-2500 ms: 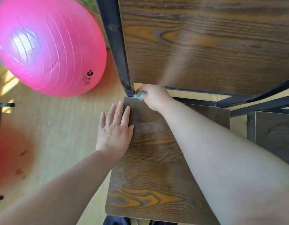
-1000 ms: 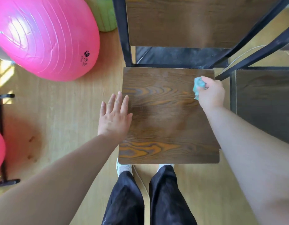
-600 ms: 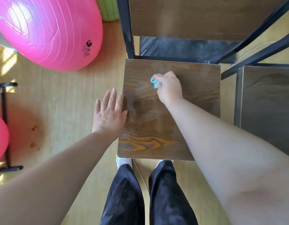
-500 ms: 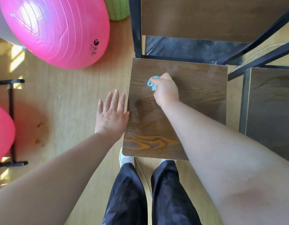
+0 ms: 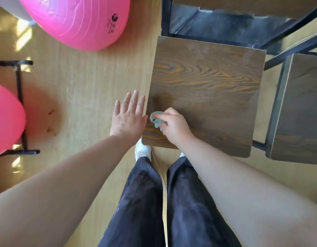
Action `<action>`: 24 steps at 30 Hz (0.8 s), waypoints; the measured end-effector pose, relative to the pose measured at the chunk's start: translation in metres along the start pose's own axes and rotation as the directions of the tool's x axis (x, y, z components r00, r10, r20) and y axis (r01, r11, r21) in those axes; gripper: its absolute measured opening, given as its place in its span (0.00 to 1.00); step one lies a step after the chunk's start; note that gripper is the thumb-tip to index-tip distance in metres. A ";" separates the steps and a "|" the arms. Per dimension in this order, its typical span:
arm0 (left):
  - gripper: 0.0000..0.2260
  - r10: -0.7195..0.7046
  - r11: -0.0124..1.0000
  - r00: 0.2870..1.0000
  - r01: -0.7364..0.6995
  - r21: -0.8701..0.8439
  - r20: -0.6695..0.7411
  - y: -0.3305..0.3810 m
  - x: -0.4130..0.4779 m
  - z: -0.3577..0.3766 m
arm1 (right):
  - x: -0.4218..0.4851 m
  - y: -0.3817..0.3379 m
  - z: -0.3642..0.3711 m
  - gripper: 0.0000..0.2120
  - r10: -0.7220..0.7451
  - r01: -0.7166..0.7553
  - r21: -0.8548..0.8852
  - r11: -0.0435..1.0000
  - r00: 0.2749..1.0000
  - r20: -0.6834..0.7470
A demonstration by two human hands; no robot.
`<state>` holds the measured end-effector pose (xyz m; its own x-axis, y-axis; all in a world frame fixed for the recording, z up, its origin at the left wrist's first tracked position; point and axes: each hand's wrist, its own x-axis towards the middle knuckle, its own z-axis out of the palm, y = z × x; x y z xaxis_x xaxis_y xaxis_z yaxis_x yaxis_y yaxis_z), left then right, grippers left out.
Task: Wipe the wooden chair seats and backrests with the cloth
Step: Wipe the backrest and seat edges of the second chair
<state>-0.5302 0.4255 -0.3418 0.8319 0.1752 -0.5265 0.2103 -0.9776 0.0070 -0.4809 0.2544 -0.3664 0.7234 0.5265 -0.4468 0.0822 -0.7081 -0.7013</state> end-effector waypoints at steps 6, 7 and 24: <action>0.29 0.018 1.000 1.000 -0.018 -0.009 -0.019 0.025 0.010 -0.002 | -0.005 0.053 -0.089 0.16 0.243 -0.206 0.162 0.965 0.935 -0.259; 0.29 0.024 1.000 0.999 -0.024 -0.012 -0.033 0.032 0.013 -0.003 | -0.006 0.068 -0.110 0.16 0.274 -0.226 0.185 0.956 0.912 -0.304; 0.28 0.005 1.000 0.997 -0.005 -0.004 -0.076 0.118 0.038 -0.024 | 0.009 0.147 -0.220 0.19 0.355 -0.388 -0.006 0.922 0.849 -0.391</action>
<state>-0.4620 0.3193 -0.3406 0.8695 0.1788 -0.4604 0.2081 -0.9780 0.0131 -0.3112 0.0515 -0.3511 0.9117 0.0114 -0.4108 -0.2010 -0.8595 -0.4700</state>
